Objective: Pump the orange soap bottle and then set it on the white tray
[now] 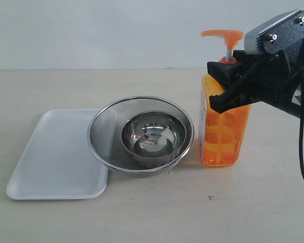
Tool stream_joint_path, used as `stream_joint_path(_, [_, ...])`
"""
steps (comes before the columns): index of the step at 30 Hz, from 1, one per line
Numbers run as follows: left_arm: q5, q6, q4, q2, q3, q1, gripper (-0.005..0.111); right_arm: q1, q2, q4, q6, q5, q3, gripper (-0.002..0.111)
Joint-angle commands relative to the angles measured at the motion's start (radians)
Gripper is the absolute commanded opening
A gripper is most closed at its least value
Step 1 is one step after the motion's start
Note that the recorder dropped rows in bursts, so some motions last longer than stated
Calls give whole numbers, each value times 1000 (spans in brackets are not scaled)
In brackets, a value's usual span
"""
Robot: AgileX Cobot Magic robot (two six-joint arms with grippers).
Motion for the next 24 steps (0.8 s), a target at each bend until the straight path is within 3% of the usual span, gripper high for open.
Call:
stream_joint_path(1, [-2,-6,-11,-1,3,3,5,0,16,-30,0,129,22,0])
stream_joint_path(6, [-2,-6,-11,-1,3,3,5,0,16,1,-6,138,22,1])
stream_joint_path(8, [-2,-6,-11,-1,3,3,5,0,16,15,-22,157,22,13])
stream_joint_path(11, [-2,-6,-11,-1,3,3,5,0,16,25,-30,170,22,51])
stream_joint_path(12, [-2,-6,-11,-1,3,3,5,0,16,48,-37,166,22,57])
stream_joint_path(20, [-2,-6,-11,-1,3,3,5,0,-17,138,-99,159,22,58])
stream_joint_path(24, [-2,-6,-11,-1,3,3,5,0,-70,270,-151,163,22,58])
